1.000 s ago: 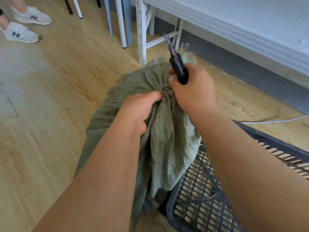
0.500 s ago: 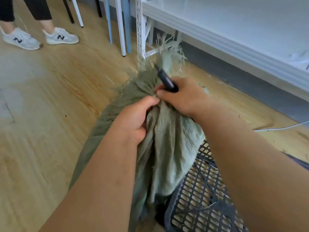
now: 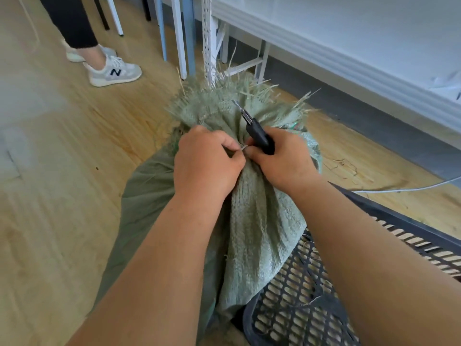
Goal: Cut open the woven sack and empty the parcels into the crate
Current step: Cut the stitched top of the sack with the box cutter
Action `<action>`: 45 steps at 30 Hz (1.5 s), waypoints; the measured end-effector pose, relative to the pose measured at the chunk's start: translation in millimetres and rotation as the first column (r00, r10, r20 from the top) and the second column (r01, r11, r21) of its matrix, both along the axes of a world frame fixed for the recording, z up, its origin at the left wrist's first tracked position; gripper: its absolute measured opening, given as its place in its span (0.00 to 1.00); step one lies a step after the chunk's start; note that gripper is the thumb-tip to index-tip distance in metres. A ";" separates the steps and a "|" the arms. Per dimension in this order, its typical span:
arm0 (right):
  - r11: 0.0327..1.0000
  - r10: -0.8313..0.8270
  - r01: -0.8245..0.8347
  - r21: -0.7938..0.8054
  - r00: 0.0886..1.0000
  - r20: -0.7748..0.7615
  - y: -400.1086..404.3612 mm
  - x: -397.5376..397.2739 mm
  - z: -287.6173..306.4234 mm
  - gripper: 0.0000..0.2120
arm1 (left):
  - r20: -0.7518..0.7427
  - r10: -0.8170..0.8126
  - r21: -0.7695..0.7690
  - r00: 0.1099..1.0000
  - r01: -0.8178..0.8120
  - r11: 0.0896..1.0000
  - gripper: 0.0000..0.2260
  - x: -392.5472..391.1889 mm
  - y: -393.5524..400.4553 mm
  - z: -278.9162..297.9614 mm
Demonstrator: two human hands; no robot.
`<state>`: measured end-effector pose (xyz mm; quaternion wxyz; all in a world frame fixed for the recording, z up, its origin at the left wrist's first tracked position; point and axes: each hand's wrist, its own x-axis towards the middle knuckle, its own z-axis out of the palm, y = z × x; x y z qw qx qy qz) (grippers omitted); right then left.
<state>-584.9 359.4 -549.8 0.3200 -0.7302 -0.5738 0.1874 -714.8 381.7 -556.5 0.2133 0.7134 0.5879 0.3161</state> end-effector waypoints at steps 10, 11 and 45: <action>0.984 -0.113 0.077 -0.158 0.966 -0.231 -25.2 6.0 37.7 0.19 | 0.178 -0.003 -0.036 0.984 0.010 0.999 0.03 0.8 4.9 -8.7; 0.974 -0.110 0.057 -0.219 0.965 -0.238 -27.5 5.9 38.4 0.20 | 0.179 -0.004 -0.036 0.984 0.010 0.999 0.03 1.8 5.4 -9.1; 0.995 0.000 0.001 -0.095 1.000 0.011 -50.3 -26.6 5.6 0.09 | 0.109 -0.013 0.112 0.994 0.001 0.994 0.02 0.0 2.3 -8.3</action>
